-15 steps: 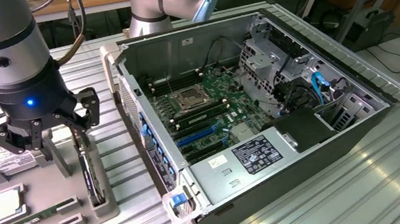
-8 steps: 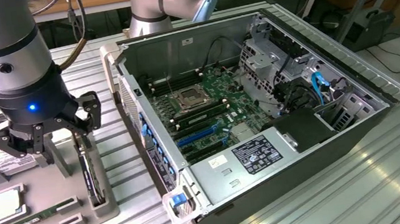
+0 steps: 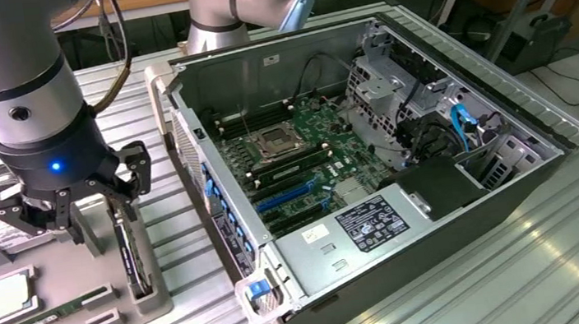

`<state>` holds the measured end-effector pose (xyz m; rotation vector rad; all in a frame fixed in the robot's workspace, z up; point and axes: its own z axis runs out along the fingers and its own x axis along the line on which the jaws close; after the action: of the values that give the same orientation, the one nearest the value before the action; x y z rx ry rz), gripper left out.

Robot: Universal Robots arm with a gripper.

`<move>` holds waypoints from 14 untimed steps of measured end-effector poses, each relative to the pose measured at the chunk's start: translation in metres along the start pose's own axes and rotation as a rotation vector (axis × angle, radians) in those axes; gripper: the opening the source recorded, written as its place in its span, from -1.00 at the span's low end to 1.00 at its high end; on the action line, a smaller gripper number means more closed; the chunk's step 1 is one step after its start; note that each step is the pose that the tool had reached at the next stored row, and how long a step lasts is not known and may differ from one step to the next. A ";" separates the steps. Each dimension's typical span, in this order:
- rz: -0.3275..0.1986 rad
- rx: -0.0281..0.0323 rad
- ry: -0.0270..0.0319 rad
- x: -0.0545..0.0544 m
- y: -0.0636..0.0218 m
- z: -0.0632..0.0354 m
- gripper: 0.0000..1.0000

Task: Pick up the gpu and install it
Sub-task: 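Pick up the gpu and move the gpu toward the slot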

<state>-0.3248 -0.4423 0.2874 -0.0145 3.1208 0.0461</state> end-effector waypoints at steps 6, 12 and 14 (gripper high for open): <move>0.000 0.0028 0.0001 -0.002 -0.0002 0.0076 0.26; 0.000 0.0028 0.0002 -0.002 -0.0005 0.0140 0.26; 0.000 0.0028 0.0001 -0.002 -0.0007 0.0161 0.26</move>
<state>-0.3223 -0.4425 0.2713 -0.0147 3.1210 0.0417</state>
